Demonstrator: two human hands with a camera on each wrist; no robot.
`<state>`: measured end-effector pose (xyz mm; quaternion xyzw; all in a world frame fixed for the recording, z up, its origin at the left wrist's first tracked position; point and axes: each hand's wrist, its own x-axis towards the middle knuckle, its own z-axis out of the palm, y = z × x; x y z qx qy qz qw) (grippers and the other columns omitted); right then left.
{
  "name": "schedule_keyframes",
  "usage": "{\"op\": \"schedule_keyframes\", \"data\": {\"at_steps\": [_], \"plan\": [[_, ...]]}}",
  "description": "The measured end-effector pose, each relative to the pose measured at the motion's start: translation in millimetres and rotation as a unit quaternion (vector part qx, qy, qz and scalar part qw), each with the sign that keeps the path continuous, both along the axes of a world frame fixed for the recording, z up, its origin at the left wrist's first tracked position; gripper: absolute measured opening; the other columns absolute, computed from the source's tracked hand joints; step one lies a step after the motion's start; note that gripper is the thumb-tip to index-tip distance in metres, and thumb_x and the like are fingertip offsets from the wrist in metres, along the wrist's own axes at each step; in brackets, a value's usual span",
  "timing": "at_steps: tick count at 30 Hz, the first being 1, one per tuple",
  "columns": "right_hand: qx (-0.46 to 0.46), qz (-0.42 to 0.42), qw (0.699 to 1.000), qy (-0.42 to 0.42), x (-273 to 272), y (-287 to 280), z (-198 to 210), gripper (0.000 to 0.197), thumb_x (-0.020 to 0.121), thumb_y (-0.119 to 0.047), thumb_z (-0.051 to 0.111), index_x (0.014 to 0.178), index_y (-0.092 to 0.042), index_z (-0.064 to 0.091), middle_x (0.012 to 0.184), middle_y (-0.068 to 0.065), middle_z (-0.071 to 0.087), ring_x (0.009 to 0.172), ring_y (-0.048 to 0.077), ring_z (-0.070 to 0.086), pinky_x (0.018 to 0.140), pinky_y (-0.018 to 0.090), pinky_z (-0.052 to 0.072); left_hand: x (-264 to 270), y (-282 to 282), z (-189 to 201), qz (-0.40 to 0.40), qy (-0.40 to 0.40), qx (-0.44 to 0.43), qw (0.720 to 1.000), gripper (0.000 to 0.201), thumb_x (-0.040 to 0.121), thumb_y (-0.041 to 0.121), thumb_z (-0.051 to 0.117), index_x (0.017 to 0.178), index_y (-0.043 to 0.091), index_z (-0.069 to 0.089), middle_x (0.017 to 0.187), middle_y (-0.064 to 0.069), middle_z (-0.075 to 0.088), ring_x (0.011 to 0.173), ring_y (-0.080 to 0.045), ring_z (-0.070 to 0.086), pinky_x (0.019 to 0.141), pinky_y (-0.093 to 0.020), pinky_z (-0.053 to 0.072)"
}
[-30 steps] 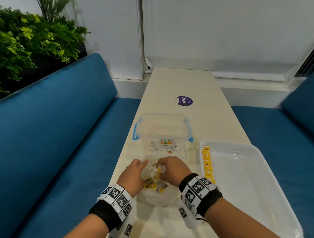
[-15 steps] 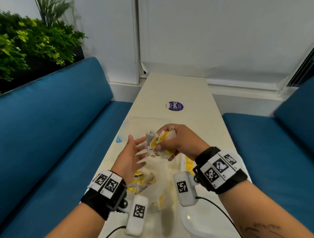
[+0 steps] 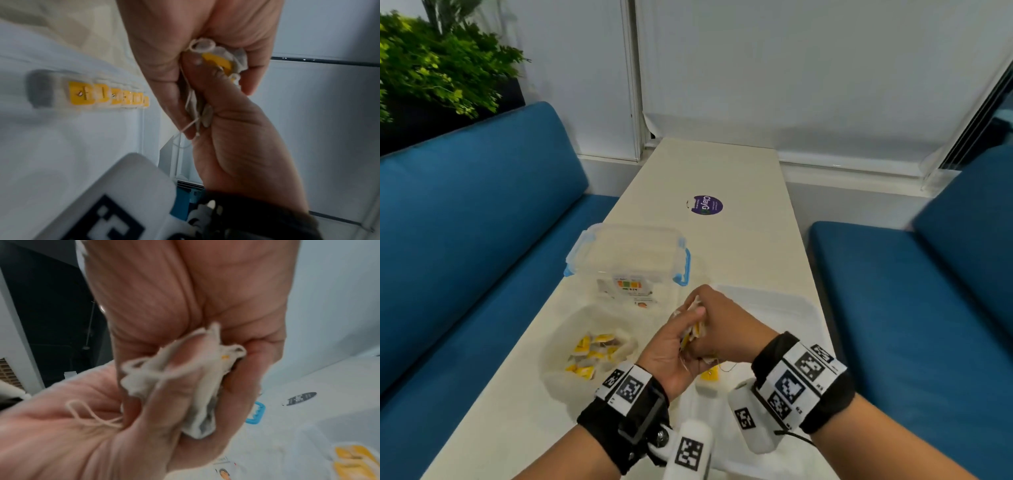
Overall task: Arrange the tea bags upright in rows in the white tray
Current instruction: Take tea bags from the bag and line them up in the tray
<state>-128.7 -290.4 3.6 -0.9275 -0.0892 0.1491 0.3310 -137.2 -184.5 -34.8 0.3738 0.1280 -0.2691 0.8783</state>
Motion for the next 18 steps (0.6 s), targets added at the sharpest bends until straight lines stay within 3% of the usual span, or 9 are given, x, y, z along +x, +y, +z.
{"op": "schedule_keyframes", "data": {"at_steps": [3, 6, 9, 11, 13, 16, 18], "plan": [[-0.002, -0.007, 1.0, 0.007, -6.4, -10.0, -8.4, 0.075, 0.066, -0.02, 0.078, 0.129, -0.025, 0.037, 0.115, 0.001, 0.044, 0.111, 0.019, 0.042, 0.093, 0.041, 0.046, -2.0, -5.0, -11.8, 0.006, 0.017, 0.006, 1.0, 0.035, 0.089, 0.015, 0.049, 0.122, 0.019, 0.059, 0.103, -0.008, 0.063, 0.08, -0.02, 0.059, 0.055, -0.025, 0.051], [0.05, -0.008, 0.999, 0.003, -11.4, -13.4, -9.7, 0.081, 0.07, -0.019, 0.076, 0.136, -0.027, 0.03, 0.116, -0.003, 0.033, 0.119, 0.017, 0.035, 0.101, 0.038, 0.042, -2.9, -3.2, -12.7, 0.012, 0.017, -0.014, 1.0, 0.025, 0.086, 0.014, 0.049, 0.099, 0.016, 0.071, 0.083, -0.007, 0.069, 0.068, -0.018, 0.065, 0.053, -0.022, 0.049], [0.132, -0.04, 0.99, -0.004, -12.4, -14.6, -8.8, 0.08, 0.075, -0.017, 0.075, 0.137, -0.027, 0.026, 0.121, -0.002, 0.03, 0.118, 0.011, 0.036, 0.094, 0.028, 0.045, -0.4, 2.7, -8.8, 0.02, -0.004, -0.031, 0.999, 0.025, 0.08, 0.014, 0.053, 0.077, 0.012, 0.078, 0.077, -0.01, 0.071, 0.061, -0.019, 0.068, 0.054, -0.025, 0.054], [0.185, -0.071, 0.98, -0.013, -14.2, -14.8, -7.6, 0.073, 0.076, -0.016, 0.075, 0.13, -0.029, 0.029, 0.121, -0.001, 0.033, 0.103, 0.004, 0.041, 0.077, 0.012, 0.044, 3.6, 8.0, -7.3, 0.028, -0.012, -0.043, 0.999, 0.033, 0.087, 0.015, 0.049, 0.071, 0.011, 0.078, 0.075, -0.012, 0.072, 0.059, -0.02, 0.069, 0.054, -0.027, 0.055], [0.209, -0.093, 0.973, -0.037, -16.0, -15.3, -8.4, 0.061, 0.075, -0.015, 0.075, 0.117, -0.032, 0.034, 0.117, -0.002, 0.04, 0.09, 0.002, 0.045, 0.065, 0.006, 0.042, 6.7, 11.6, -6.3, 0.029, -0.016, -0.046, 0.998, 0.041, 0.091, 0.015, 0.044, 0.069, 0.011, 0.078, 0.072, -0.012, 0.072, 0.058, -0.021, 0.069, 0.054, -0.026, 0.055], [0.226, -0.122, 0.961, -0.098, -18.9, -14.1, -13.9, 0.041, 0.075, -0.013, 0.076, 0.094, -0.031, 0.044, 0.097, -0.006, 0.051, 0.078, 0.004, 0.049, 0.062, 0.011, 0.043, 7.5, 16.0, -3.4, 0.021, -0.018, -0.034, 0.999, 0.038, 0.09, 0.013, 0.043, 0.075, 0.011, 0.077, 0.074, -0.013, 0.071, 0.06, -0.023, 0.066, 0.058, -0.028, 0.052], [0.237, -0.158, 0.95, -0.126, -20.3, -11.3, -19.1, 0.028, 0.078, -0.013, 0.073, 0.08, -0.027, 0.049, 0.08, -0.006, 0.053, 0.07, 0.01, 0.049, 0.063, 0.024, 0.047, 6.2, 19.8, -3.5, 0.009, -0.016, -0.034, 0.999, 0.026, 0.083, 0.01, 0.047, 0.081, 0.006, 0.073, 0.075, -0.016, 0.069, 0.061, -0.024, 0.065, 0.059, -0.028, 0.053]]}}
